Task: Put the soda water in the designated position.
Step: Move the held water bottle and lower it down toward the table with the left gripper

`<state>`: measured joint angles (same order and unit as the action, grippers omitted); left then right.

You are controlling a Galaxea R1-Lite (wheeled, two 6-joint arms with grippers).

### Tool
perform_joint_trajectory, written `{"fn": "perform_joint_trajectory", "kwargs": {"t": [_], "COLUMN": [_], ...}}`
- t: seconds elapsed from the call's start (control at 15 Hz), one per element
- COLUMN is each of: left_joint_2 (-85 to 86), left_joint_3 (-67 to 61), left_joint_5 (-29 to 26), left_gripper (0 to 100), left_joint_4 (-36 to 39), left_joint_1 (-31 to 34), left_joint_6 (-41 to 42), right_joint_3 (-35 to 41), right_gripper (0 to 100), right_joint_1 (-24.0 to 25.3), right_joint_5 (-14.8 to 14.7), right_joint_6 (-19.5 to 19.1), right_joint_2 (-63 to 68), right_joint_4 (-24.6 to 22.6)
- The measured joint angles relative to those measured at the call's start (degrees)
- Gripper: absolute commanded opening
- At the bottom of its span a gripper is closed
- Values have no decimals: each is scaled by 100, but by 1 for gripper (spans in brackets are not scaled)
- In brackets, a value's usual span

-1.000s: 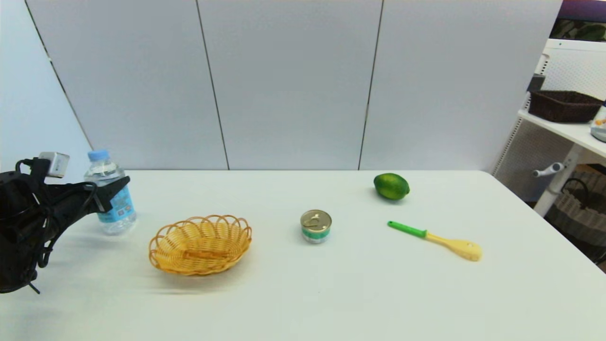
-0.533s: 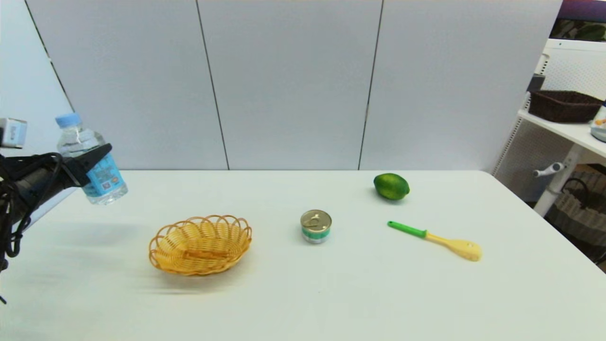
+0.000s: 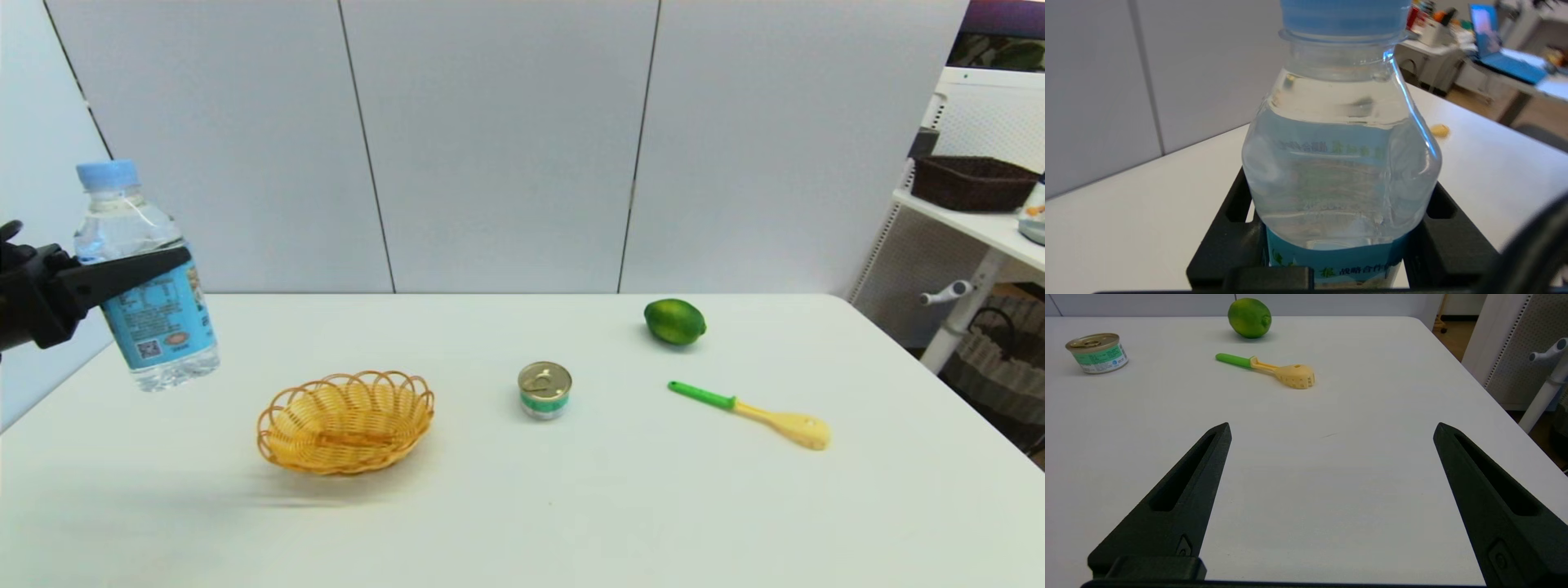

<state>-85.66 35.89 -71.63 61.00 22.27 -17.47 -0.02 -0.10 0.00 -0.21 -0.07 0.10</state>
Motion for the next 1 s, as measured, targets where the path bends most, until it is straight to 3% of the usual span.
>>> {"fn": "perform_joint_trajectory", "kwargs": {"t": [0.53,1.0], "left_joint_2": [-268,-1193], "left_joint_3": [-1056,-1732], "left_joint_5": [-15,-28], "left_gripper": [0,0], "left_joint_4": [344,1607], "left_joint_1": [68,711], "left_joint_6": [1685,1979], "right_joint_3": [0,-2], "right_gripper": [100,100], "right_joint_1": [0,0], "right_joint_5": [-2,0], "right_joint_6": [-1,-1], "right_joint_2": [0,0], "right_joint_4": [0,0]}}
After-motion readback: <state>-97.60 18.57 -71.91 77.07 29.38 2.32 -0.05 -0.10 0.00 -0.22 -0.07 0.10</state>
